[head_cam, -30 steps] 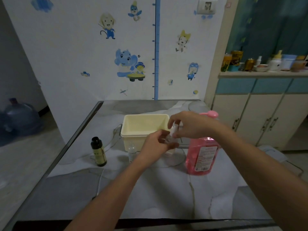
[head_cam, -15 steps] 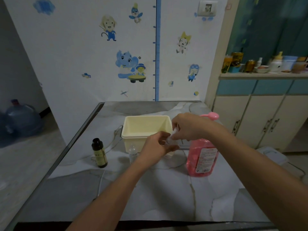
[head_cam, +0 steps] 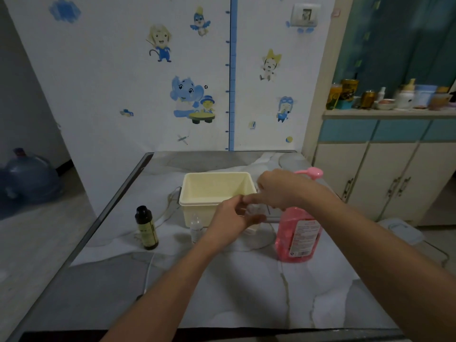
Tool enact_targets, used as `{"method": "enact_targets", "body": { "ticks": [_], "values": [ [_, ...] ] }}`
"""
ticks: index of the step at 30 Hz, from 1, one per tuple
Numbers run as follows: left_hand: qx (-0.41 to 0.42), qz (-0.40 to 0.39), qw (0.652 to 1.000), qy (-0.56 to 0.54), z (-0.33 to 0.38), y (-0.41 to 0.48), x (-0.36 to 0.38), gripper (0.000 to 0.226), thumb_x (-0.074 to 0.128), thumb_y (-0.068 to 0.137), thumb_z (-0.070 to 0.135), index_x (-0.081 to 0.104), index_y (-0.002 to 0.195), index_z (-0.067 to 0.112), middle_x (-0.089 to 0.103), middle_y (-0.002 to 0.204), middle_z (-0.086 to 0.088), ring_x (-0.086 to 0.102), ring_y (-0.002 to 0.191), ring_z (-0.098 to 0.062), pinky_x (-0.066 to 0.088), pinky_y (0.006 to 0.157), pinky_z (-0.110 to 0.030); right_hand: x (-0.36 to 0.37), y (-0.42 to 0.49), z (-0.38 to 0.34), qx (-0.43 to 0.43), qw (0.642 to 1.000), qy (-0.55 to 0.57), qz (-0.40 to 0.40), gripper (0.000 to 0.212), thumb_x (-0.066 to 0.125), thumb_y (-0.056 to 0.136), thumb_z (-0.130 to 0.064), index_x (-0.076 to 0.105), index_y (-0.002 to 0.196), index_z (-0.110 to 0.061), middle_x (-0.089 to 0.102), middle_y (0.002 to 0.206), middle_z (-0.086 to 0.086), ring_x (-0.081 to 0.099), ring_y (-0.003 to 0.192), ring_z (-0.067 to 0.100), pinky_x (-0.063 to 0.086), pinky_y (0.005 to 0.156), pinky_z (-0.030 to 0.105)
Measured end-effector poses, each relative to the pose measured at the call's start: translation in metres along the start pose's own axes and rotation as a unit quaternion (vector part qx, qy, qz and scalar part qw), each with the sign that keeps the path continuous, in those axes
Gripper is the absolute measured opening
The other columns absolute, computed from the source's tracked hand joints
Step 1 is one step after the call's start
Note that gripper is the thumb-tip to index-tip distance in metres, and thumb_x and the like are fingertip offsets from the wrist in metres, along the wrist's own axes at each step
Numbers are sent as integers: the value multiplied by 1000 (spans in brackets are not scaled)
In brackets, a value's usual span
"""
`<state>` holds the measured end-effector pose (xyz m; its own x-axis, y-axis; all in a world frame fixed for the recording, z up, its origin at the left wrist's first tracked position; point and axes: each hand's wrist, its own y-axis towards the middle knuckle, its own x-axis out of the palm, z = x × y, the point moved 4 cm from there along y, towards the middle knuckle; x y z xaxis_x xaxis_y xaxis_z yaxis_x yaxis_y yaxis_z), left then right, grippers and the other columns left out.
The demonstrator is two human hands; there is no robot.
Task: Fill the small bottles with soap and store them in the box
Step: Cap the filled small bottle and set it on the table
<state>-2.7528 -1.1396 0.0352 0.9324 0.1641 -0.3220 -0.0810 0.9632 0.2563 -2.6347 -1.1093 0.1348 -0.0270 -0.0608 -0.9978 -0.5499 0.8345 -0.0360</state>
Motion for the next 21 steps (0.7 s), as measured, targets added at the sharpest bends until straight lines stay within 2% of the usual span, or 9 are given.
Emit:
{"method": "enact_targets", "body": {
  "ticks": [2,3,5,7,9,12,15,19,21],
  "values": [
    [3,2,1000,2,0,-1,-3,38,88,62,30,66,92,27,73,89,2,68,84,-16,57,79,-33,1,-2,1,-25,998,50,-36,36,65,82,-50,55,105,-24,62,91,-3,65,70,13,57,62,29],
    [3,0,1000,2,0,-1,-4,40,89,62,30,66,94,26,73,91,3,69,85,-15,57,80,-33,1,-3,0,-44,996,66,-48,28,65,83,-41,54,105,-28,63,93,-3,66,72,13,57,61,28],
    [1,1,1000,2,0,-1,-6,44,89,62,30,66,99,22,72,94,2,68,88,-17,56,81,-33,2,-4,-2,-54,996,64,-33,11,61,84,-30,59,93,-23,67,87,1,67,68,15,52,54,25],
    [6,6,1000,5,2,-3,-7,39,88,63,31,66,94,22,71,89,0,67,84,-20,55,78,-33,5,-1,-6,-25,999,33,-10,26,62,86,-40,63,85,-15,69,76,4,67,62,16,49,49,24],
    [6,10,1000,5,3,-4,-7,34,88,64,31,66,89,21,70,85,-5,65,81,-24,53,74,-35,6,1,-5,0,1000,27,0,41,61,85,-53,61,91,-13,67,79,2,66,64,16,55,57,29],
    [-5,1,1000,-13,1,-5,-9,37,88,64,27,67,94,19,72,89,-2,68,83,-19,55,78,-35,4,-4,-5,-44,994,95,-26,33,65,84,-44,53,110,-28,62,91,-5,65,74,13,55,65,28],
    [-4,-2,1000,-10,0,-4,-9,43,88,63,27,66,99,18,73,93,1,69,88,-16,57,81,-32,3,-7,-6,-75,994,74,-5,12,61,86,-28,58,98,-25,62,90,-4,62,76,14,49,61,25],
    [-12,-11,1000,-8,-2,-6,-4,39,88,62,31,65,93,26,71,91,2,68,88,-16,56,77,-30,8,-3,-7,-19,999,29,17,36,66,84,-47,63,97,-14,65,89,3,60,73,17,47,61,29],
    [-8,-8,1000,-5,-4,-5,-4,36,88,62,34,64,89,31,71,89,6,68,85,-14,56,75,-28,7,-4,-7,-27,998,43,20,35,65,85,-46,63,100,-15,64,90,2,58,74,15,49,65,31]
  ]
}}
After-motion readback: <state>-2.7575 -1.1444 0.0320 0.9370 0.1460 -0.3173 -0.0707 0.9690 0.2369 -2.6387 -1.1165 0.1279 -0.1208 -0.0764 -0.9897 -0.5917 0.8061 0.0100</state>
